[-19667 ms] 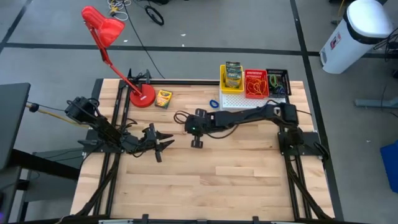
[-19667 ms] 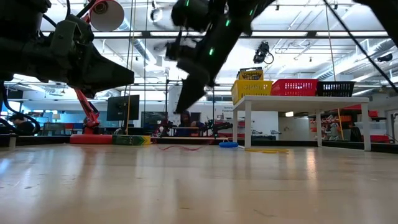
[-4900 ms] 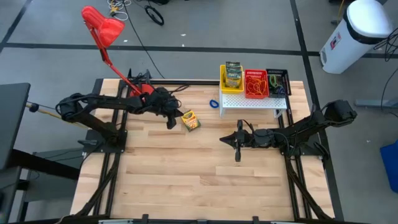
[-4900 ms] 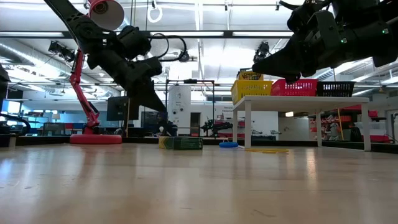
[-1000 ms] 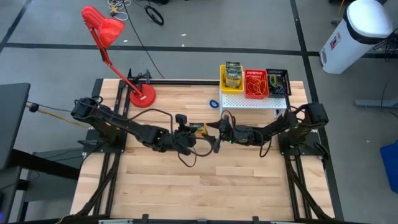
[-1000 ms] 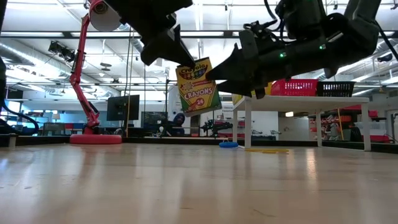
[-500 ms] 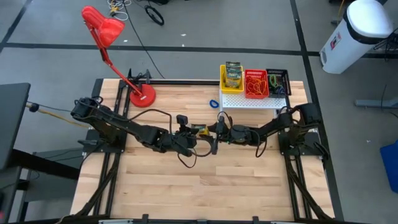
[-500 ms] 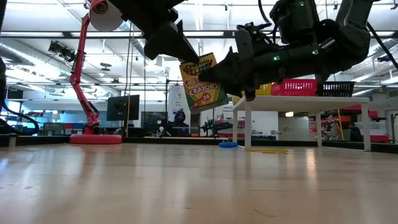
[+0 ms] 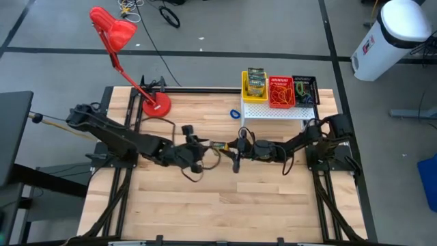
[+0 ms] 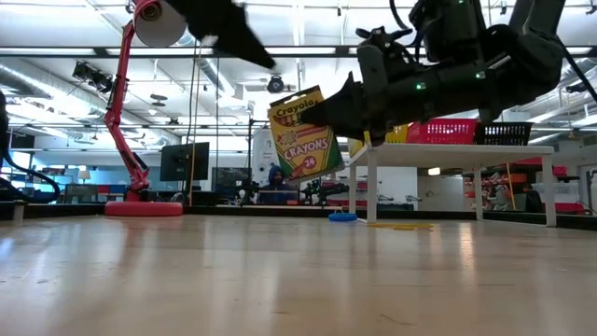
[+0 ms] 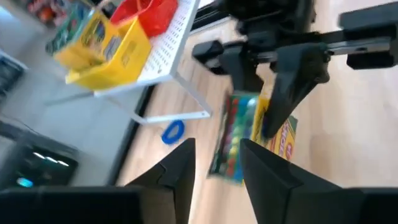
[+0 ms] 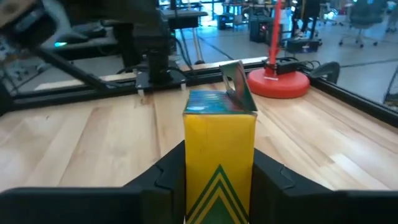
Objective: Pick & Place Office Desk Supplies
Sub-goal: Put the yellow crayon box on the yellow basket
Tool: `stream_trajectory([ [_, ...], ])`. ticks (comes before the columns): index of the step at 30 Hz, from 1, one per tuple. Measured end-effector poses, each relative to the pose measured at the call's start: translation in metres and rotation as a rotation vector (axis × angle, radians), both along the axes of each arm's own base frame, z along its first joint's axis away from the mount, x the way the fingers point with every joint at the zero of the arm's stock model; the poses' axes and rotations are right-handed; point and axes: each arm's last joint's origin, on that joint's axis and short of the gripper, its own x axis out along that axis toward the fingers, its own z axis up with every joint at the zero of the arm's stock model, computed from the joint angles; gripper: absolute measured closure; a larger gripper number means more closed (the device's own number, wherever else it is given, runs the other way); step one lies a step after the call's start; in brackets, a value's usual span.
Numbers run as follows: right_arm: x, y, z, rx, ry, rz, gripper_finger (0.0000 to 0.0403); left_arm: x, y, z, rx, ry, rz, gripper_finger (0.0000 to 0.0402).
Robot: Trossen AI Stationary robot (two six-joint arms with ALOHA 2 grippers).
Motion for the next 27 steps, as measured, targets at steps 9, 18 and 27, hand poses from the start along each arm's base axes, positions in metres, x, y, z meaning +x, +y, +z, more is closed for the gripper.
stream_trajectory([
  [9,-0.001,0.008,-0.001,-0.051,0.021,0.036,0.0298,-0.059,0.016,-0.052,-0.323,-0.277,-0.148,0.0264],
  [18,-0.001,0.015,0.009,-0.077,-0.08,0.097,0.0286,-0.083,0.037,-0.089,-0.572,-0.563,-0.35,0.0261],
  [27,-0.001,0.017,0.015,-0.077,-0.141,0.121,0.0287,-0.052,0.033,-0.088,-0.602,-0.531,-0.398,0.0195],
])
